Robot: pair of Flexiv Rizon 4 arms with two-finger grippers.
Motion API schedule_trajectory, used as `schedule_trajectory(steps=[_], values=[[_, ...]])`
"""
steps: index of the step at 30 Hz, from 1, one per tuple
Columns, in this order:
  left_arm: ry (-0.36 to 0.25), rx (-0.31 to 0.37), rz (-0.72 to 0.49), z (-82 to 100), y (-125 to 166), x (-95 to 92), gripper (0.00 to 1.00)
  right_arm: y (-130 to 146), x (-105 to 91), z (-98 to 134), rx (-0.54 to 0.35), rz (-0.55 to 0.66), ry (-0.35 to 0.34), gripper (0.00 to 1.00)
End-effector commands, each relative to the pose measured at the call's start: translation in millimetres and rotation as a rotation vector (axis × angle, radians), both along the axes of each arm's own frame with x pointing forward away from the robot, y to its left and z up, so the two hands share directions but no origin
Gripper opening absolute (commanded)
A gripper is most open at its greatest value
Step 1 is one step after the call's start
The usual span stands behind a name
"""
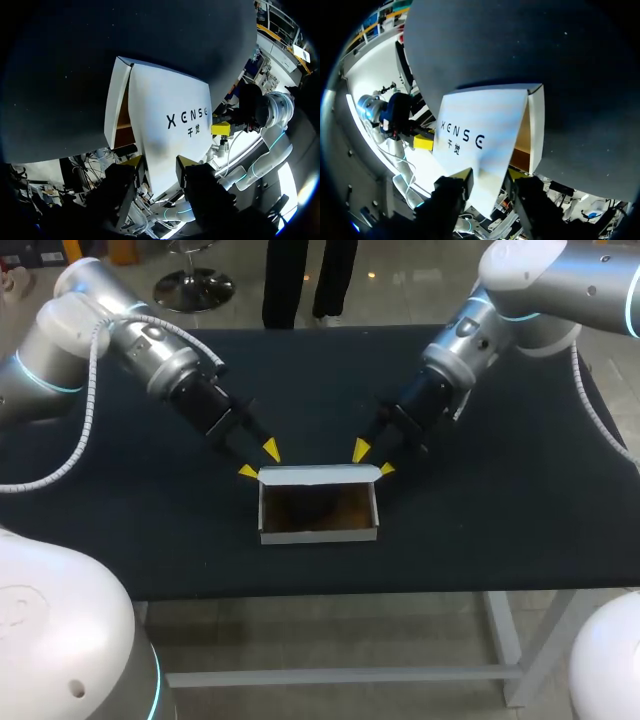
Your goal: Assemble the packaging by folding the flat box into shape, placing the metal phone stand inside, and closing the box properly
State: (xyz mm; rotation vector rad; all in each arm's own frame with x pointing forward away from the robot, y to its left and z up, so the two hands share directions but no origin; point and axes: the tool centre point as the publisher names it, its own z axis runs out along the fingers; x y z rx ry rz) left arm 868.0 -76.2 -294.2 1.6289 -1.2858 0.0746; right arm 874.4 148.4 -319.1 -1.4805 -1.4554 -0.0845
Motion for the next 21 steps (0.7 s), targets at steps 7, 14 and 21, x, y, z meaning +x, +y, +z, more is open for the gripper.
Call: schedule_trajectory(steps=[7, 14, 21], values=[[-0.018, -0.019, 0.046, -2.7, -9.7, 0.1, 0.43, 9.7, 5.3, -1.2, 0.005, 0.018, 0.009, 0.45], [-0.026, -0.025, 0.068, -4.7, -8.5, 0.8, 0.45, 10.2, 5.1, -3.0, 0.007, 0.024, 0.013, 0.45], [-0.035, -0.023, 0.063, -6.2, -7.7, -3.1, 0.44, 9.5, 4.7, -6.1, 0.007, 0.031, 0.017, 0.45]])
